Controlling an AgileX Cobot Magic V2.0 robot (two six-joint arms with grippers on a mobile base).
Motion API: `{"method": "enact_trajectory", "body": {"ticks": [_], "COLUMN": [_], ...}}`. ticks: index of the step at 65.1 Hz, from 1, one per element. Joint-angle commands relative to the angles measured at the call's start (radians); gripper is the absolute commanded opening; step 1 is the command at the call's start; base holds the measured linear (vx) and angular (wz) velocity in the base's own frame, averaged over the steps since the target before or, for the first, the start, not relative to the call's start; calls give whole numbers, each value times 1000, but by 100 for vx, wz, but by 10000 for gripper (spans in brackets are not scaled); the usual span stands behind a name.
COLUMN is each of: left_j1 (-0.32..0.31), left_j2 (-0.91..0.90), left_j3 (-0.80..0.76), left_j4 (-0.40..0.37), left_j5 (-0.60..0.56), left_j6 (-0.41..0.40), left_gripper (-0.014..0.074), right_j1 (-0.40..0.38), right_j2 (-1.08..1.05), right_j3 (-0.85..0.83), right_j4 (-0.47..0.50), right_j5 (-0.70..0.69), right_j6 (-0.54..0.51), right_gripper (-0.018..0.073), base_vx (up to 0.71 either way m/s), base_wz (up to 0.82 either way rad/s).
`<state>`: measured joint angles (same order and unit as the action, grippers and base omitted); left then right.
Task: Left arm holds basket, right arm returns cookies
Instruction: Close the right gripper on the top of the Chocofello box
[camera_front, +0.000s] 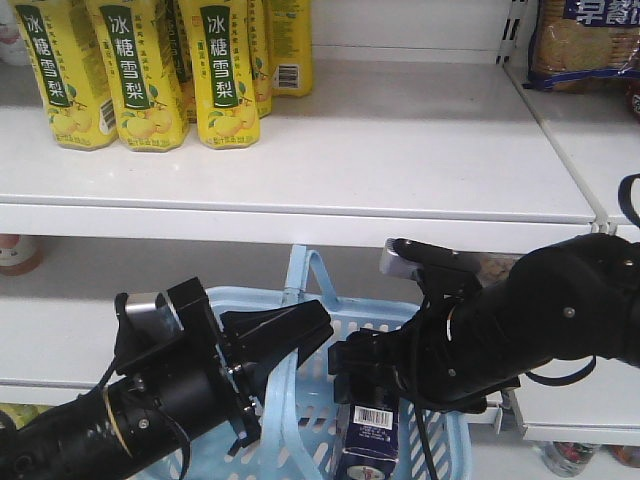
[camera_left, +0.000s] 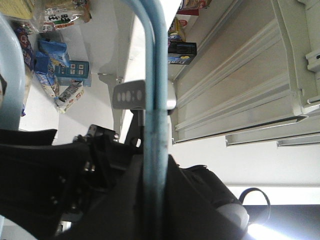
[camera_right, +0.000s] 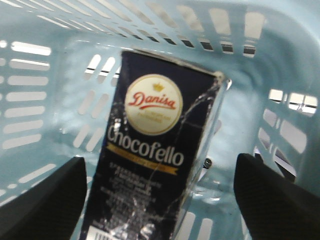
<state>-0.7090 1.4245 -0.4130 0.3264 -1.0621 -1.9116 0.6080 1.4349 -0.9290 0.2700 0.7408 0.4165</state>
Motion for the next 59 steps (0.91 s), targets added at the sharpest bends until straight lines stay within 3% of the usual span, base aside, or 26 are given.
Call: {"method": "enact_trajectory", "body": {"ticks": [1, 16, 28, 41, 55, 59], "left_j1": [3, 3, 3, 3, 3, 3], "left_j2": [-34, -34, -34, -34, -34, -34], "left_j3": [-30, -30, -30, -30, -30, -30], "left_j4": [-57, -57, -57, -57, -57, -57], "left_j5": [-310, -310, -310, -310, -310, -310], "left_j6": [8, 8, 8, 8, 8, 8], "left_gripper": [-3, -3, -3, -3, -3, -3], "right_j1": [1, 1, 1, 7, 11, 11], "right_j2": [-5, 33, 37, 37, 37, 37], "right_j3": [-24, -24, -24, -24, -24, -24], "right_j4": [-3, -3, -2, -3, -6, -6], "right_j5": [-41, -51, -49, -48, -48, -48], "right_j6": [-12, -12, -12, -12, -18, -23], "right_gripper": [566, 554, 480, 293, -6, -15], "base_vx": [0, 0, 0, 0, 0, 0], "base_wz": [0, 0, 0, 0, 0, 0]}}
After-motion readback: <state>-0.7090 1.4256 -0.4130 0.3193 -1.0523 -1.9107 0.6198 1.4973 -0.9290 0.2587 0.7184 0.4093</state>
